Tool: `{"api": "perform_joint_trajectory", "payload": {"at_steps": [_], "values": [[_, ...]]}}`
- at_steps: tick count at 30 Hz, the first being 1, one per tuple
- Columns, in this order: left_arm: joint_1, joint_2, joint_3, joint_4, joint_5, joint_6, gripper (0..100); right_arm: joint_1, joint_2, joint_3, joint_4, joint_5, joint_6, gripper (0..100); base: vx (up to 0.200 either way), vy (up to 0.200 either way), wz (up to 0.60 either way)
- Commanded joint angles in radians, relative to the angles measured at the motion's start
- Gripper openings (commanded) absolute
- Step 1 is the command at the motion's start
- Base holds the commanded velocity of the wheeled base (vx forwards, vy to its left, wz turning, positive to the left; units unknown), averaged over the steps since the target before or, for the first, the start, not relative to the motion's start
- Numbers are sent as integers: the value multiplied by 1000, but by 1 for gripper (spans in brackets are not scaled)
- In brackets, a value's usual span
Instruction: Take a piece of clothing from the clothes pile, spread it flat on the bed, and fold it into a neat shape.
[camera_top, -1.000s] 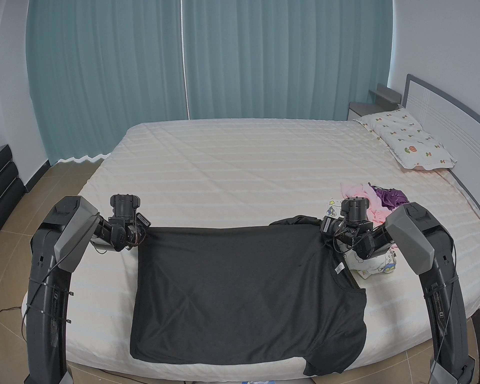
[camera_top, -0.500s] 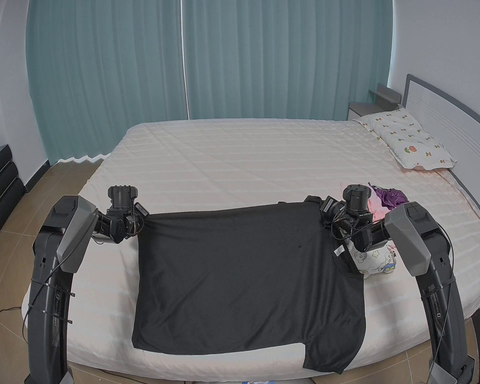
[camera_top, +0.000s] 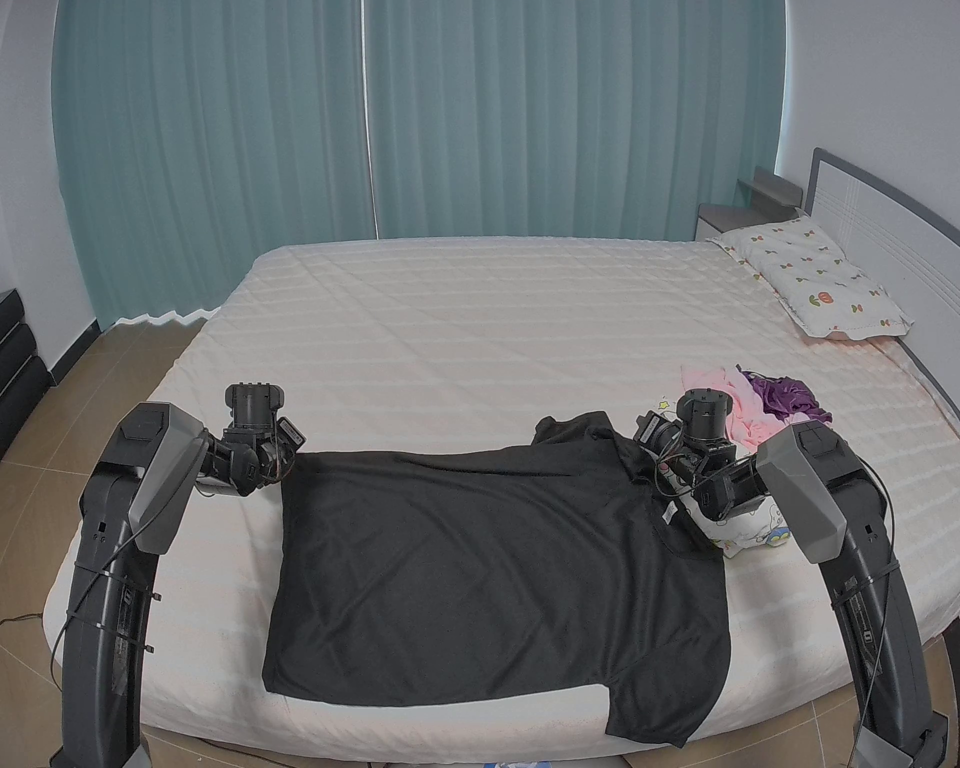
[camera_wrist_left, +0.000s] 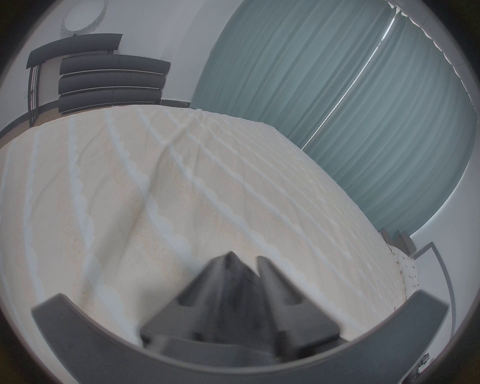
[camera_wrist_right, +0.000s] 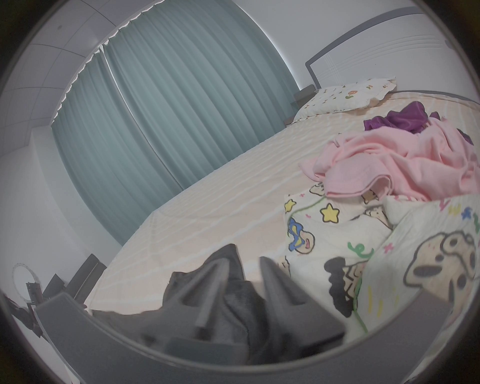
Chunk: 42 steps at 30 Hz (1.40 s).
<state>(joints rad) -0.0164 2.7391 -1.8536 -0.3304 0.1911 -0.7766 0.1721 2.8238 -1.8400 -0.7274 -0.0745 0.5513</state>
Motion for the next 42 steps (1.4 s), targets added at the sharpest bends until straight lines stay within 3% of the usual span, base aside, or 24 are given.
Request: {"api": "perform_joint_trajectory", "payload": {"at_steps": [1, 5, 10, 14, 17, 18, 19, 26, 34, 42], "values": [[-5, 14, 1, 1, -1, 0, 100, 7, -1, 11, -1, 1, -4, 100, 0, 0, 0], [-4, -4, 27, 4, 1, -1, 100, 0, -66, 30, -10, -7, 1, 100, 0, 0, 0], [10, -122, 142, 13, -10, -9, 100, -3, -219, 209, -36, 2, 9, 100, 0, 0, 0], [21, -340, 448, -18, -107, -12, 100, 10, -429, 581, -142, 7, 7, 100, 0, 0, 0], [21, -452, 639, -59, -180, -26, 100, 12, -526, 766, -179, 12, 9, 100, 0, 0, 0], [21, -452, 639, -59, -180, -26, 100, 12, -526, 766, -179, 12, 9, 100, 0, 0, 0], [19, -510, 766, -105, -213, -27, 100, 18, -581, 892, -208, 21, 12, 100, 0, 0, 0], [-19, -604, 1169, -377, -234, -24, 100, 40, -696, 1237, -385, 55, 151, 100, -171, 0, 0], [-80, -585, 1467, -657, -231, -12, 100, 40, -692, 1395, -520, 56, 159, 100, -75, 0, 0], [-145, -507, 1561, -760, -188, 31, 100, 40, -690, 1435, -527, 56, 162, 100, 0, 0, 0]]}}
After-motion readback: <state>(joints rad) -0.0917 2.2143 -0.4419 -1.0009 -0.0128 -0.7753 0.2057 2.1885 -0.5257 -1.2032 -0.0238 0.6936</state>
